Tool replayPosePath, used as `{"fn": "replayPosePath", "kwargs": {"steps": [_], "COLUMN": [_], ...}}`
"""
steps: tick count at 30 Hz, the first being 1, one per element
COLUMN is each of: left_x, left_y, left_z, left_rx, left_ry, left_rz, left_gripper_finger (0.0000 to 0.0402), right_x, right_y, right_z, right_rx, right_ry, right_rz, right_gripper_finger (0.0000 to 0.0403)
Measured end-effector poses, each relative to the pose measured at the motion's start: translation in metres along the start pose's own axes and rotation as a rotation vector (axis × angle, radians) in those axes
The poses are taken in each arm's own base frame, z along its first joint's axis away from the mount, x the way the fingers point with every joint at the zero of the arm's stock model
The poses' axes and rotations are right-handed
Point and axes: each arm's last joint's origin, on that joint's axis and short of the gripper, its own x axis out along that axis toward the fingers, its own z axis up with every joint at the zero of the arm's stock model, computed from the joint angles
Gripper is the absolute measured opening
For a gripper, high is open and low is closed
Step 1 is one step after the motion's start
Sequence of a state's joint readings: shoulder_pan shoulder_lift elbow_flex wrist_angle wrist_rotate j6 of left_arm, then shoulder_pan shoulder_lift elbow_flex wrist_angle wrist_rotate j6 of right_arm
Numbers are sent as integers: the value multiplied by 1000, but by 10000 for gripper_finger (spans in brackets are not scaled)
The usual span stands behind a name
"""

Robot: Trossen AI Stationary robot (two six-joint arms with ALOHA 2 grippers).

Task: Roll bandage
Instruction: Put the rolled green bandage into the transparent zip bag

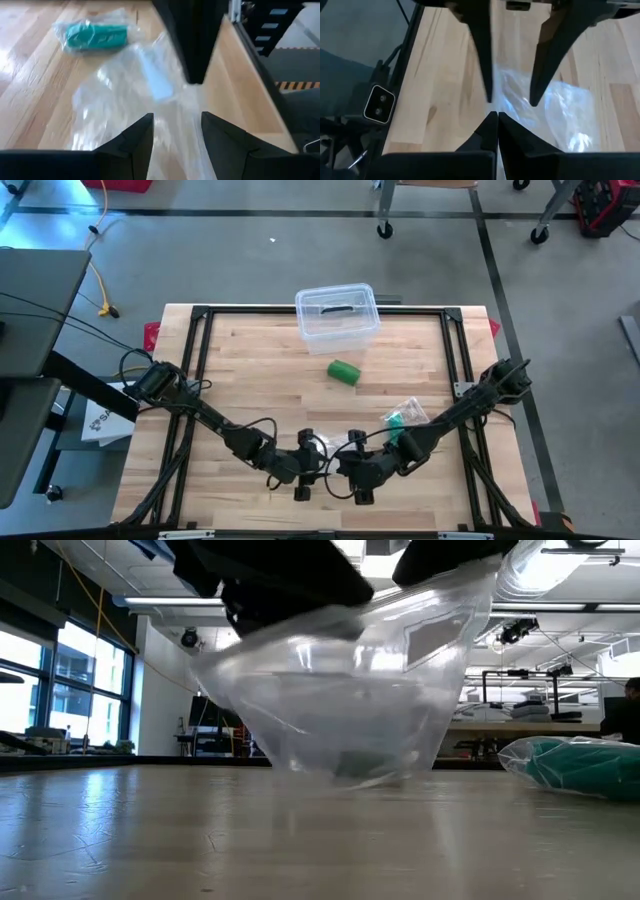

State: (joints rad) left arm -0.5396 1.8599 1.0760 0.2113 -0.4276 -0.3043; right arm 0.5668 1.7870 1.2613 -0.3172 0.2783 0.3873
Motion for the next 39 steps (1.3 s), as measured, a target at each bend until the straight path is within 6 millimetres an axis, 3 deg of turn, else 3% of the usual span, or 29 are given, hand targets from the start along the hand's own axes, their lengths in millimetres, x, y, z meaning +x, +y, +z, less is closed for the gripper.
{"fn": "replayPosePath", "kwargs": {"steps": [12,16,20,24,29,32,35,39], "left_x": [3,7,6,4,-8,-17,-24,-29], "left_y": [2,4,7,9,6,9,10,8], "left_z": [-7,-19,-30,-37,-43,-45,-44,-41], "left_rx": [-8,18,-3,-23,-21,-12,-16,-13], "left_ry": [55,119,225,300,395,437,433,406], "left_rz": [24,39,64,83,90,154,222,235], "left_gripper_finger": [91,84,83,83,82,82,82,82], "right_x": [0,-1,14,41,75,84,85,86], "right_y": [3,4,10,12,3,-4,-9,-15], "right_z": [4,3,-7,-24,-30,-31,-35,-41], "right_rx": [-1,-1,5,48,75,67,95,72], "right_ry": [-48,-39,-6,49,10,15,64,143], "right_rz": [22,35,13,-56,-83,-95,-118,-130], "right_gripper_finger": [0,0,3,41,132,181,195,171]}}
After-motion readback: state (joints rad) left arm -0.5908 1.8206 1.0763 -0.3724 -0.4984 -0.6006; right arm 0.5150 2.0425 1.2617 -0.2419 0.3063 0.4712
